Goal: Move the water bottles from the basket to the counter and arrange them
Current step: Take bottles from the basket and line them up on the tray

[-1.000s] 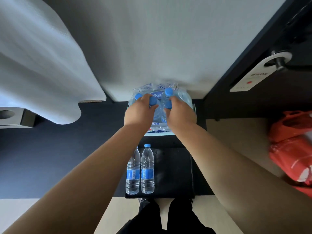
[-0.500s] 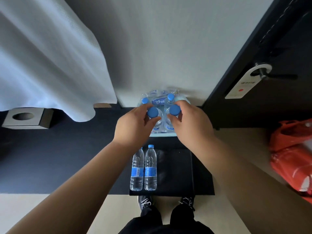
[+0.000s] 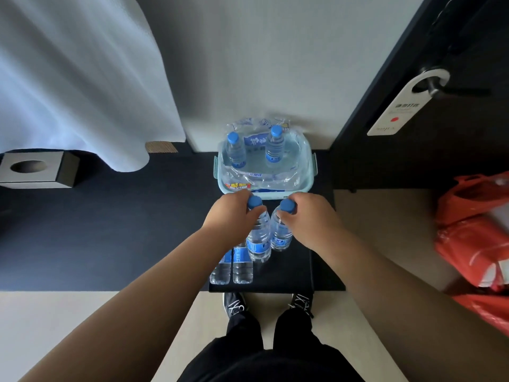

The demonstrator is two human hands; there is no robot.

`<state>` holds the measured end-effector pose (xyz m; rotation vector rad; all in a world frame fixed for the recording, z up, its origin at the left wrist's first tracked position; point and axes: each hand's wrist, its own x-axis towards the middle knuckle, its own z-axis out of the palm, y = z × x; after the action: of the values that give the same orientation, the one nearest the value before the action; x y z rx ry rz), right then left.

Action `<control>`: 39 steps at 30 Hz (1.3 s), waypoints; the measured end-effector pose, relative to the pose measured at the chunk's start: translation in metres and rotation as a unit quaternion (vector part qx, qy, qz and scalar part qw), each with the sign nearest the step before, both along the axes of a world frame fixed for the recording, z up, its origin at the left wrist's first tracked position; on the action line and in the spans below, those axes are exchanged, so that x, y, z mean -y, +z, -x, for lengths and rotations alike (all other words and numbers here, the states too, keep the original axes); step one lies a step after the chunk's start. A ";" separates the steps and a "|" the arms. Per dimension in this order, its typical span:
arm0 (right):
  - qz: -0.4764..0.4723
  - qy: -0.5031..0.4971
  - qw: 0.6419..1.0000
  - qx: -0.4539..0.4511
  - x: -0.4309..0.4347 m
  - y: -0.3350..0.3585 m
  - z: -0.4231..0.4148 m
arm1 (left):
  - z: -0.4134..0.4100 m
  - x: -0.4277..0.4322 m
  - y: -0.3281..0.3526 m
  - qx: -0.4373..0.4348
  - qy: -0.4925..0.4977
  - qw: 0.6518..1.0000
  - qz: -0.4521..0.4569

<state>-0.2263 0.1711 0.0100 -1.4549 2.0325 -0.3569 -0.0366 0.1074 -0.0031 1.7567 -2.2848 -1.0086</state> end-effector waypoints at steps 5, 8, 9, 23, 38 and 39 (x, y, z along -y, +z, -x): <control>-0.100 -0.017 0.994 0.036 -0.008 -0.050 -0.005 | 0.006 -0.014 -0.050 0.048 0.005 0.995 -0.083; -0.163 -0.021 0.986 0.043 -0.008 -0.080 -0.009 | 0.008 -0.020 -0.081 0.073 0.014 0.990 -0.121; -0.182 -0.026 0.982 0.045 -0.006 -0.089 -0.010 | 0.009 -0.020 -0.091 0.085 0.017 0.988 -0.128; -0.263 -0.151 0.952 0.043 0.038 -0.172 -0.008 | 0.035 0.022 -0.165 0.191 0.073 0.970 -0.134; -0.266 -0.143 0.951 0.068 0.034 -0.187 0.008 | 0.015 0.012 -0.167 0.174 0.045 0.968 -0.176; -0.257 -0.132 0.956 0.060 0.031 -0.179 0.009 | 0.010 0.013 -0.160 0.173 0.047 0.970 -0.163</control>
<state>-0.2354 0.1399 -0.1687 -0.8312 2.0228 -0.0113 -0.0466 0.0943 -0.1629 2.3140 -2.2947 -1.1989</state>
